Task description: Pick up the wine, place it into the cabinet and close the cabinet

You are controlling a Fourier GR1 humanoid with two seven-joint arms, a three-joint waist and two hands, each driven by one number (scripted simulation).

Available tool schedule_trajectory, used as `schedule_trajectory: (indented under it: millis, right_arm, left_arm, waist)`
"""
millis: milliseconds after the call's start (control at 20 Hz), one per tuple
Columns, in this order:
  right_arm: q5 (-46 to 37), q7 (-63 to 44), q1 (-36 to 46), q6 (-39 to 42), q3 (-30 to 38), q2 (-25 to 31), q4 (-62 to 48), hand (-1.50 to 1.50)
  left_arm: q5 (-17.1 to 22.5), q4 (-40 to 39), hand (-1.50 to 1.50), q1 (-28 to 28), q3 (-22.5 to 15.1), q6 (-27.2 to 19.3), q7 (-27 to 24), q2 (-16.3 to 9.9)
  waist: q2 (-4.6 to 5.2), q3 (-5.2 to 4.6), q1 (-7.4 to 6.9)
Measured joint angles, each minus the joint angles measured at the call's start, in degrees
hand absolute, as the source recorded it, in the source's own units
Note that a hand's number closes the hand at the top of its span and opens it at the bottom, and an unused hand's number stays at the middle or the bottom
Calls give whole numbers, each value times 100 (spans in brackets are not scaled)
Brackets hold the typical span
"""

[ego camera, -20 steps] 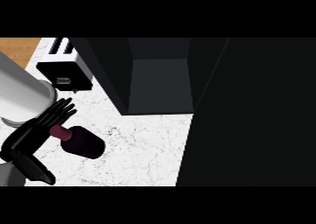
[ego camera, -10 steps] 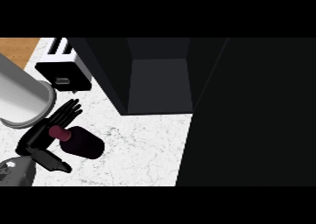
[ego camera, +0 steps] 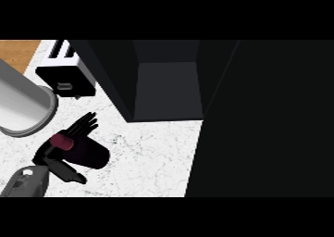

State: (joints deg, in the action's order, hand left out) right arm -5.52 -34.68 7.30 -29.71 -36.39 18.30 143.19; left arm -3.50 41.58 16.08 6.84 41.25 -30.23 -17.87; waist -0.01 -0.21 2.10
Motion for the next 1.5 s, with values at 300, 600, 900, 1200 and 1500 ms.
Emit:
schedule_trajectory:
  millis: [300,600,900,1200,1500]
  right_arm:
    - [10,62,-26,-117,-56,101,5,-150]
    - [30,35,89,-169,-1,213,-9,-150]
    - [35,125,68,-260,-110,289,-16,-150]
    - [43,215,-27,-314,-125,460,-1,-150]
    - [65,130,38,-394,-37,562,14,-150]
  left_arm:
    - [-94,-415,-150,109,-243,-58,-297,-59]
    - [-120,-701,-150,221,-439,-264,-603,71]
    - [91,-897,150,303,-463,-200,-715,85]
    - [104,-982,150,354,-569,-398,-999,87]
    - [43,-853,150,294,-744,-735,-1412,111]
  waist:
    - [-4,-2,2]
    - [-2,-3,-10]
    - [-10,0,-17]
    - [-11,0,-11]
    - [-18,3,-38]
